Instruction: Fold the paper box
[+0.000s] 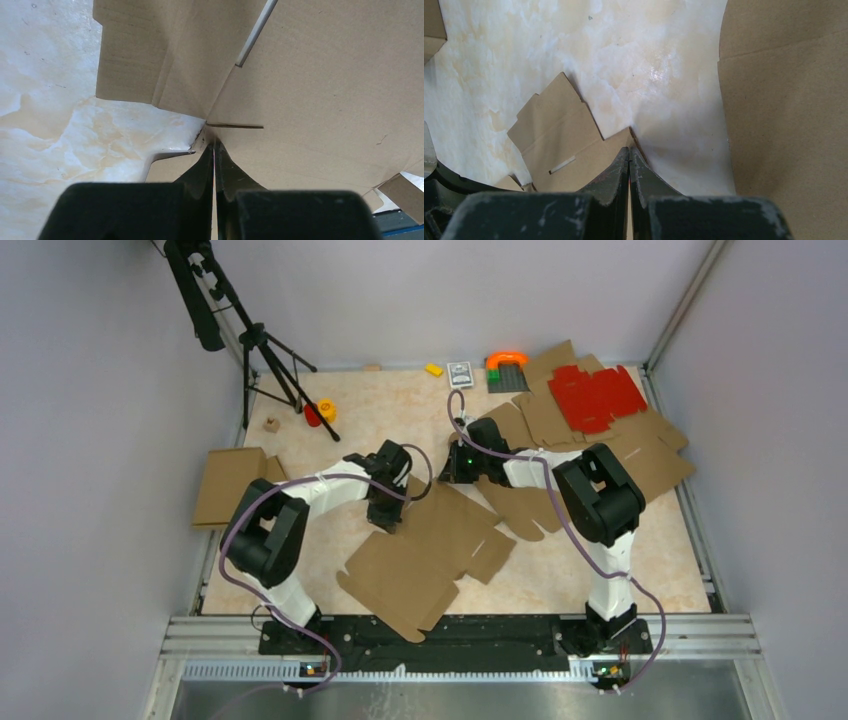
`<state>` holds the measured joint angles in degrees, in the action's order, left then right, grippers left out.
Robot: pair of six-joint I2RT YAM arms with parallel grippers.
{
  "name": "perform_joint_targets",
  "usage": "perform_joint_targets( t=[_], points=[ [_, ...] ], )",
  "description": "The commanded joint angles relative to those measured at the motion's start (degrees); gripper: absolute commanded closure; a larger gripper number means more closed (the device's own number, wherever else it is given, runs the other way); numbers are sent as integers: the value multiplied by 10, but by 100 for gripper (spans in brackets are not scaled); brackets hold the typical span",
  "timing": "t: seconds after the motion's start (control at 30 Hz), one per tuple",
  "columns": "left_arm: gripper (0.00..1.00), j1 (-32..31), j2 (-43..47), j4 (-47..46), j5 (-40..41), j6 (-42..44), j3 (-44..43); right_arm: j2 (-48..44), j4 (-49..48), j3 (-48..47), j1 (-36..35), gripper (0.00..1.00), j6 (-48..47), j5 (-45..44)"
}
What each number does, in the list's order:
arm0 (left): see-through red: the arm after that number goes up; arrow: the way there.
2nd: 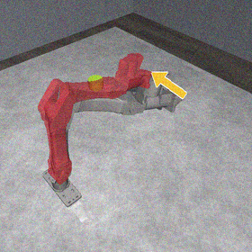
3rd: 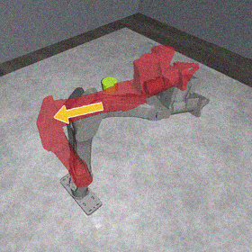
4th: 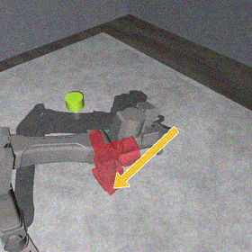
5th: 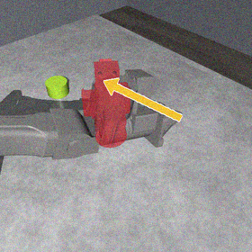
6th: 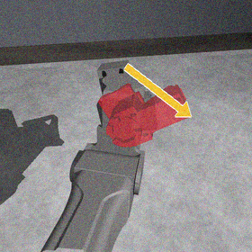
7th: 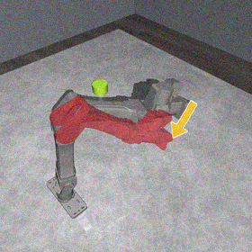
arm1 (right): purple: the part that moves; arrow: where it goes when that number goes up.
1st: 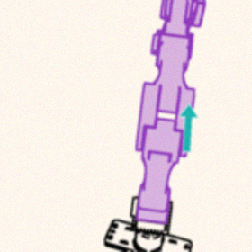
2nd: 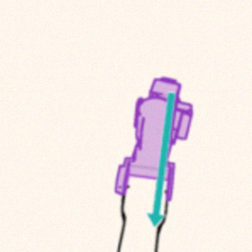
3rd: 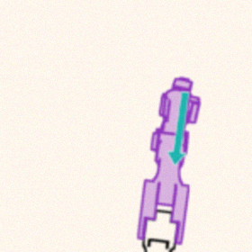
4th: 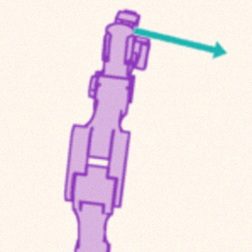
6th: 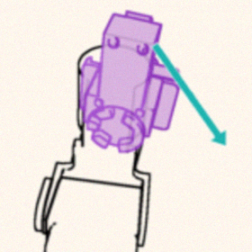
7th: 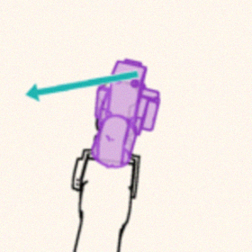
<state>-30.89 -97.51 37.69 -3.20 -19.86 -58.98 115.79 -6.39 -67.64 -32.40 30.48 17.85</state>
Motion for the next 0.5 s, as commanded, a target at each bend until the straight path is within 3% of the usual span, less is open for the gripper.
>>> perform_joint_targets(
  t=[0.0,0.23,0.47],
  points=[
    [100,-3,33,11,27,-2,-24,22,44,-3,2,100,-20,-39],
    [100,-1,43,4,50,2,-37,21,45,-2,2,100,-21,-39],
    [100,-2,-26,-36,2,-4,-3,21,45,-2,2,100,-22,-40]
  ],
)
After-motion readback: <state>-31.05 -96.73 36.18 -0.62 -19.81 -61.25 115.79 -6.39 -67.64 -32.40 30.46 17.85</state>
